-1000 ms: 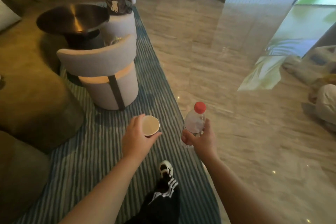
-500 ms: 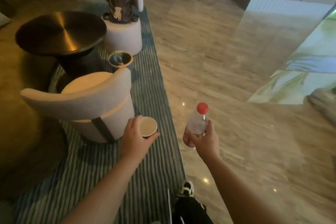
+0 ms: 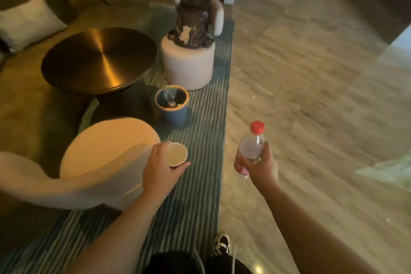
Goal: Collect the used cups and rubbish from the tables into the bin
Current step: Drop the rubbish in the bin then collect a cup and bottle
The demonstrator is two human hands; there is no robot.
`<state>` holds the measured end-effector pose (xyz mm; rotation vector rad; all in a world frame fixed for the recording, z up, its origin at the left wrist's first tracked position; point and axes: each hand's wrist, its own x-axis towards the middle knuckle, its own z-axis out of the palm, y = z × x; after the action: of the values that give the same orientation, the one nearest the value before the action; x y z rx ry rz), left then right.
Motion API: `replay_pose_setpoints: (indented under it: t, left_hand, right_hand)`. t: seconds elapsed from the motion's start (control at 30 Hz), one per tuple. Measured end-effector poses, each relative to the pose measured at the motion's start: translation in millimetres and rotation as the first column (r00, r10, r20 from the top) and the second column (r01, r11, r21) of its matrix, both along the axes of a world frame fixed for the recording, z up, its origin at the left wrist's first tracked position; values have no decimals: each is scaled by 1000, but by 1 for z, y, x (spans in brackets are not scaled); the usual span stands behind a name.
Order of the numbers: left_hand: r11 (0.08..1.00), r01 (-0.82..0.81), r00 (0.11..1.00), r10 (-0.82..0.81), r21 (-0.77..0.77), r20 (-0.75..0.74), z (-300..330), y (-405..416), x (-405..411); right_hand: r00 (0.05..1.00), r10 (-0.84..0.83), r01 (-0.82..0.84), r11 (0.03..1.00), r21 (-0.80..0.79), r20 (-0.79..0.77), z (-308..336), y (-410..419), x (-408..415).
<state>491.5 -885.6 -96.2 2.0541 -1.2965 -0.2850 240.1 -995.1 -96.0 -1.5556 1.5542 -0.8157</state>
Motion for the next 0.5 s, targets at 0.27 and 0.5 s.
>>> replay_pose_setpoints:
  t: [0.27,0.5]
  left_hand:
    - [976,-215,976,216,42,-23,-7,-140,31]
    - [917,-394,912,399,60,-98,-51,-272,96]
  right_hand:
    - [983,180,-181,983,35,36,-7,-173,62]
    - [931,364,-364,929,61,10,-41,-321,154]
